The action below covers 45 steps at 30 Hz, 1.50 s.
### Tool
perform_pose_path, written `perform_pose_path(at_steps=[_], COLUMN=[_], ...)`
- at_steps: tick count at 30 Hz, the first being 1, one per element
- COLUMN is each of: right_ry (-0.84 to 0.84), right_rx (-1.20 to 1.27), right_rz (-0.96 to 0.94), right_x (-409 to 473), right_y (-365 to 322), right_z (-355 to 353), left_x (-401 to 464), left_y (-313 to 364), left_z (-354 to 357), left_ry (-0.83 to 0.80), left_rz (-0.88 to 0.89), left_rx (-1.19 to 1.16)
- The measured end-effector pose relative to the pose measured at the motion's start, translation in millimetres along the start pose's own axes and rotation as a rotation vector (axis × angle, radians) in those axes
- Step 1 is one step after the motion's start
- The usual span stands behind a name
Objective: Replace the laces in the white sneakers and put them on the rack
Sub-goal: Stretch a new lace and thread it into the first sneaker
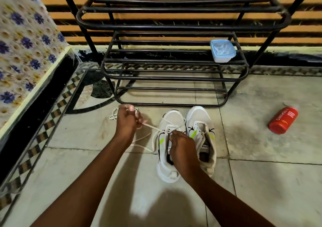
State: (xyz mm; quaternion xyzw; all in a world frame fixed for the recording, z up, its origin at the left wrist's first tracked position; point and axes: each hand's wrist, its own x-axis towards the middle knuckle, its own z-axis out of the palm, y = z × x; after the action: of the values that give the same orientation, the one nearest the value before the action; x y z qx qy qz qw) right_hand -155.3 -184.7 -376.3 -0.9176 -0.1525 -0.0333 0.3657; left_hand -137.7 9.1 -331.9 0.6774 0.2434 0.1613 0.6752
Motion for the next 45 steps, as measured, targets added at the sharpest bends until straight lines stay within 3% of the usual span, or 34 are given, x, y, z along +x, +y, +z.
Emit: perform_pose_path(at_steps=[2,4,6,8,10,12,15,19,22,24,27,31,33,37,41,45], right_ry=[-0.025,-0.04,-0.044,-0.026,-0.048,-0.086,-0.08,-0.144,-0.189,-0.194,-0.159,-0.044,-0.061,-0.114,-0.094,-0.041], right_rx=[0.006,-0.002,-0.025,-0.061,-0.092,-0.168,-0.204,-0.261,-0.31,-0.316,-0.273,-0.191,-0.194,-0.201,-0.197,-0.198], right_rz=[0.029,0.035,0.028,0.025,0.038,0.06,0.048,0.038,0.022,0.015,0.023,0.083,0.104,0.118,0.126,0.096], right_x=[2,3,5,5,6,8,10,11,12,14,16,16,16,16,19,18], right_y=[3,3,3,1,-2,-1,-2,-2,-7,-10,-12,-2,-1,-1,4,1], right_z=[2,1,1,1,2,4,4,5,4,2,2,12,13,9,14,15], left_x=[4,8,7,-1,-8,-10,-19,-29,-25,-20,-8,4,3,6,10,8], left_y=[0,-4,-12,-27,-31,-25,-18,-24,-27,-29,-30,-32,-34,-38,-36,-21], left_z=[-12,-20,-20,-16,-9,0,12,22,30,38,51,67,70,69,63,60], left_ry=[-0.091,-0.267,-0.444,-0.462,-0.372,-0.307,-0.353,-0.26,-0.149,-0.156,-0.226,-0.302,-0.326,-0.464,-0.637,-0.59], left_rz=[0.415,0.666,0.74,0.745,0.702,0.606,0.411,0.029,-0.146,-0.04,0.161,0.04,0.005,0.119,-0.032,0.031], left_rx=[0.411,0.716,1.026,1.268,1.22,0.981,0.593,-0.009,-0.224,-0.026,0.591,1.015,1.069,1.052,1.006,0.883])
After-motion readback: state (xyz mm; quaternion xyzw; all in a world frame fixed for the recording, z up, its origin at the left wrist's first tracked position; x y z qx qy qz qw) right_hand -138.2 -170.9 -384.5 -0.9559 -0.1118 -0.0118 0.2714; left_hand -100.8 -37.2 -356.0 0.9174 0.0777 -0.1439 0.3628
